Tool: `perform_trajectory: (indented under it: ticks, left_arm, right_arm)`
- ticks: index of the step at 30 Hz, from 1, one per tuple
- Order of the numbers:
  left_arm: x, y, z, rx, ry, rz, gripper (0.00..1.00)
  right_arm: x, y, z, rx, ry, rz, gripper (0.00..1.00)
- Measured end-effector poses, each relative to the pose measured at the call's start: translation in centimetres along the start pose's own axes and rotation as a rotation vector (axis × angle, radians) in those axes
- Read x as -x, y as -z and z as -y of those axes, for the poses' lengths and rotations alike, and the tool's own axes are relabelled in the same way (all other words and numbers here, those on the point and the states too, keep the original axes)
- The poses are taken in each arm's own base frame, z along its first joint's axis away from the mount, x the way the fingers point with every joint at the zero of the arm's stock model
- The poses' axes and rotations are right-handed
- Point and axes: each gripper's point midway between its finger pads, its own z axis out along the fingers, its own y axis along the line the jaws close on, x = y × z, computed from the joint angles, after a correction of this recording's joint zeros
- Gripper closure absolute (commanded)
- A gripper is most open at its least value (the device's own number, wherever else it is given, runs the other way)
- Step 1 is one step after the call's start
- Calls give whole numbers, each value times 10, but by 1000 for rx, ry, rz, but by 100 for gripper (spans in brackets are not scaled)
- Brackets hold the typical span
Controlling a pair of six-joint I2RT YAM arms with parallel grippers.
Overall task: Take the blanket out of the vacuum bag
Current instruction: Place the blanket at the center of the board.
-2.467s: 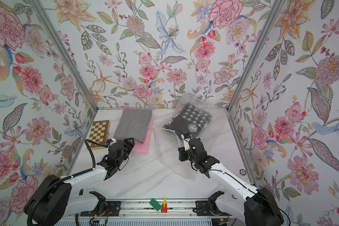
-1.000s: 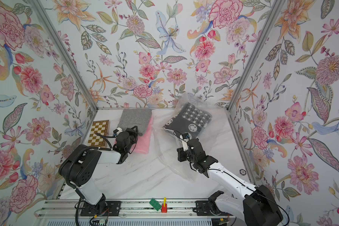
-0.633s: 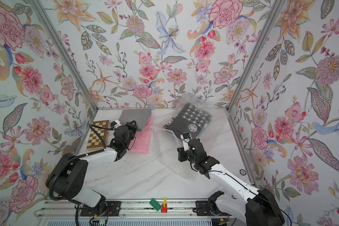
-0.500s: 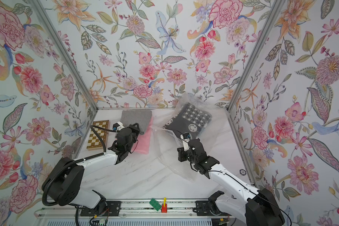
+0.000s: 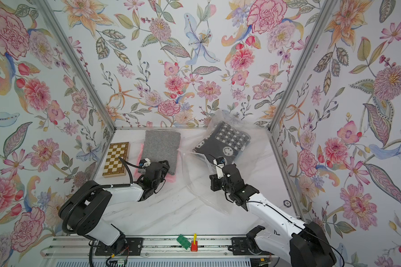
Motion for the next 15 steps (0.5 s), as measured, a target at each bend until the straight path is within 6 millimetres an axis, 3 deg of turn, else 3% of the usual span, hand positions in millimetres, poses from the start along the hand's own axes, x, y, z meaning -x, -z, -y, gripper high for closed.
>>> perform_trajectory:
  ticks: [8,12,15]
  left_arm:
    - [0,44,14,-131,-92,-117,49]
    - [18,66,48,-253,-208,-96,44]
    - [28,71,72,-328,-262,-75,45]
  right_arm:
    - [-7,-8,1,-3,-1,-29,100]
    - [-9,-13,0,-1,2,-44,100]
    - [-7,-16,-4,5,4,-48,100]
